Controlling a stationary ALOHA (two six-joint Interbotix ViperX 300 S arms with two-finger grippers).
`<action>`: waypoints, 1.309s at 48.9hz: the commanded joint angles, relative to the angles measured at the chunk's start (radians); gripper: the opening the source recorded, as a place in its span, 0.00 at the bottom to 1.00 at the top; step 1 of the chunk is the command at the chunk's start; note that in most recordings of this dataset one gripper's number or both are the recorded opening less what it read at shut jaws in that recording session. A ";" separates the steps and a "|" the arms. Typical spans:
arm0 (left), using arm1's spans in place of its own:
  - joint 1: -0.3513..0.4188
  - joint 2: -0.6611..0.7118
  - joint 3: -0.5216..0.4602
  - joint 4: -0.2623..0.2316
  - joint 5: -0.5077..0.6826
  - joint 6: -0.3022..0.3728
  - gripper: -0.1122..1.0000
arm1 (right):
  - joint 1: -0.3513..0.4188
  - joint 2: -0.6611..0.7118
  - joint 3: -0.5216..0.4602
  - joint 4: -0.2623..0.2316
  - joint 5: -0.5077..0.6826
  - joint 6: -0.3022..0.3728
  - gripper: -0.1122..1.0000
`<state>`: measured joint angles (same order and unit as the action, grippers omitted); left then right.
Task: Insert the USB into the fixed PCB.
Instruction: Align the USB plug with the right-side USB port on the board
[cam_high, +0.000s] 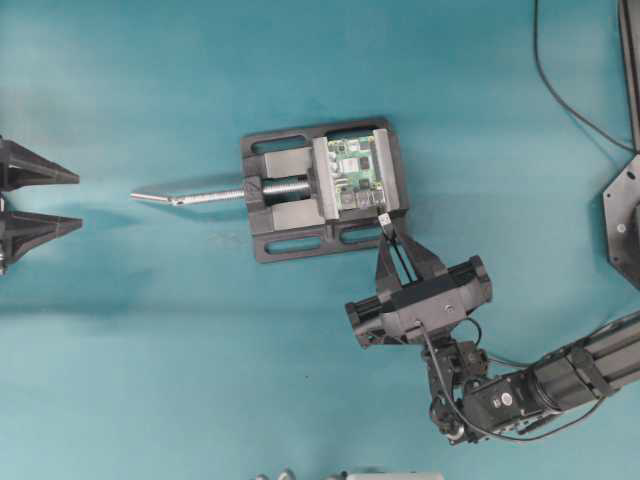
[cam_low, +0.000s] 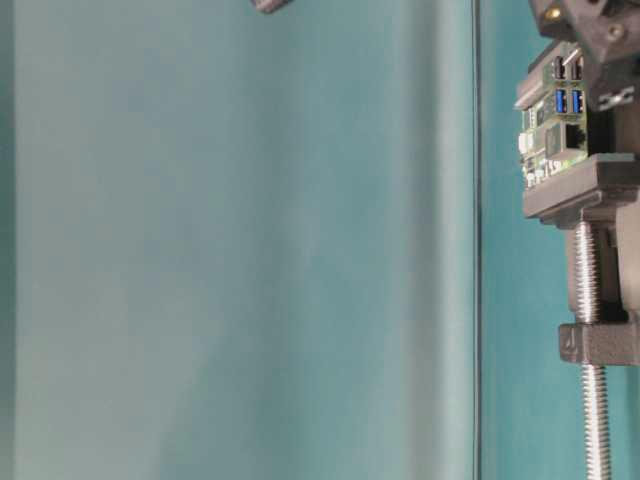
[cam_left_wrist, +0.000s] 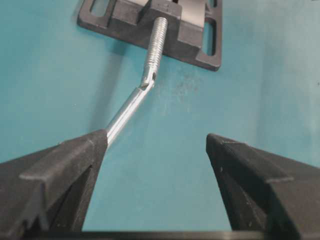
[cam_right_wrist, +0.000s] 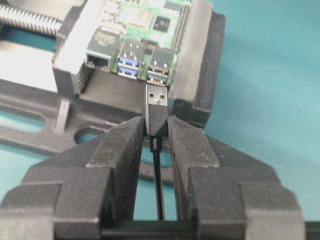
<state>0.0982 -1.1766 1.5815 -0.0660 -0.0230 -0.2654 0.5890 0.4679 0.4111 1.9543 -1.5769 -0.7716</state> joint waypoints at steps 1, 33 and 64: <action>0.002 0.014 -0.012 0.003 -0.008 -0.014 0.96 | -0.008 -0.017 -0.015 -0.021 -0.006 0.000 0.29; 0.002 0.014 -0.012 0.003 -0.008 -0.014 0.96 | -0.026 -0.012 -0.021 0.026 0.011 -0.003 0.29; 0.002 0.014 -0.012 0.003 -0.008 -0.014 0.96 | -0.043 0.017 -0.071 0.040 -0.035 -0.060 0.29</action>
<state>0.0982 -1.1766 1.5815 -0.0660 -0.0230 -0.2654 0.5507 0.5001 0.3574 1.9926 -1.6015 -0.8299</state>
